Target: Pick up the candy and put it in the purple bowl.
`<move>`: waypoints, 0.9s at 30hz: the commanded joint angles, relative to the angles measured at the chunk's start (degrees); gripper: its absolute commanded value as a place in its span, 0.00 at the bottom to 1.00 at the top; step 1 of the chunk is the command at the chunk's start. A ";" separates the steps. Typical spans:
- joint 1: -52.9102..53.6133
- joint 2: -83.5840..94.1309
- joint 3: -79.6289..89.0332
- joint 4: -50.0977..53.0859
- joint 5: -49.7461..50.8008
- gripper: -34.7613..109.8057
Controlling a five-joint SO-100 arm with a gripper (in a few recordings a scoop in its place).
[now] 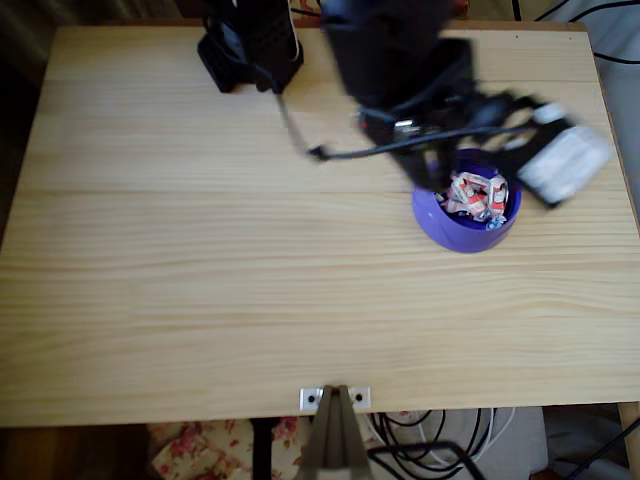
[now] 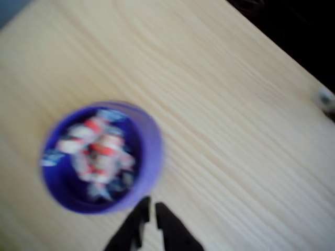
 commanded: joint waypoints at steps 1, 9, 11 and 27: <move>6.24 12.83 7.56 -2.72 0.26 0.26; 20.13 26.19 23.38 -6.68 -1.58 0.26; 23.47 31.64 29.00 -8.44 -1.76 0.26; 44.12 72.51 56.16 -1.49 1.05 0.24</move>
